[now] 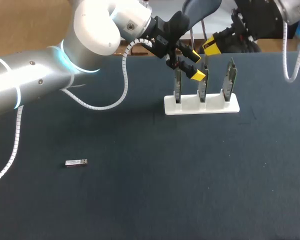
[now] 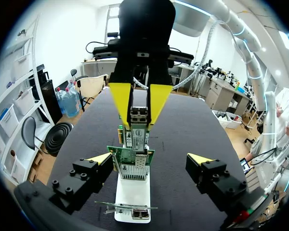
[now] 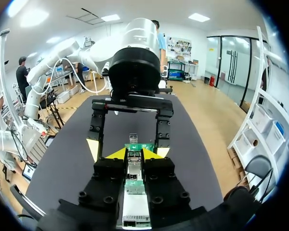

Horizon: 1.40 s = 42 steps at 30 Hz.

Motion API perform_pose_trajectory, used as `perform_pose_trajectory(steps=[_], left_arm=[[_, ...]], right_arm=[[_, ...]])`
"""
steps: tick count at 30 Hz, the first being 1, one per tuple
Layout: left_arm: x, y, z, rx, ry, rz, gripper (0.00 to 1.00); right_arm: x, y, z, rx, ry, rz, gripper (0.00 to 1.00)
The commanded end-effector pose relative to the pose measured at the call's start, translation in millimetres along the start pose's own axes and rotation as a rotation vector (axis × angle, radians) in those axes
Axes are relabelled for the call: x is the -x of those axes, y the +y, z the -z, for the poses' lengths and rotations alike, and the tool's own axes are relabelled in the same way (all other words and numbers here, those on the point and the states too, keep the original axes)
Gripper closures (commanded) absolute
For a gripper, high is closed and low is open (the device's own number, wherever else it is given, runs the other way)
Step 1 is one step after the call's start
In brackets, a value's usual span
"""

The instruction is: Pick up the optical module with the left hand, and insert it into the network port with the right hand.

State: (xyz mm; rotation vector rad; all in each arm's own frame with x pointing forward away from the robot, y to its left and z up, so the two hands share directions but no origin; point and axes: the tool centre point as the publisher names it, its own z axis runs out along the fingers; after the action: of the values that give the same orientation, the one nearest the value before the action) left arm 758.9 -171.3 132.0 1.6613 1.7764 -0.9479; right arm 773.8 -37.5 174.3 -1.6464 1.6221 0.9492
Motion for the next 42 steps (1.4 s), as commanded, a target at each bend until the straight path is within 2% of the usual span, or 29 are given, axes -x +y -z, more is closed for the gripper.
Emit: perform_pose_trajectory(steps=[1, 23, 42], left_arm=[[1.1, 1.7, -0.3, -0.003, 0.005, 0.001, 0.0], [1.1, 1.7, -0.3, -0.003, 0.005, 0.001, 0.0], [1.1, 1.7, -0.3, -0.003, 0.005, 0.001, 0.0]], right_arm=[[0.2, 8.8, -0.6, -0.019, 0.004, 0.003, 1.0], [-7.0, 7.1, -4.3, -0.031, 0.016, -0.008, 1.0], [0.7, 9.6, 0.1, -0.053, 0.004, 0.011, 1.0]])
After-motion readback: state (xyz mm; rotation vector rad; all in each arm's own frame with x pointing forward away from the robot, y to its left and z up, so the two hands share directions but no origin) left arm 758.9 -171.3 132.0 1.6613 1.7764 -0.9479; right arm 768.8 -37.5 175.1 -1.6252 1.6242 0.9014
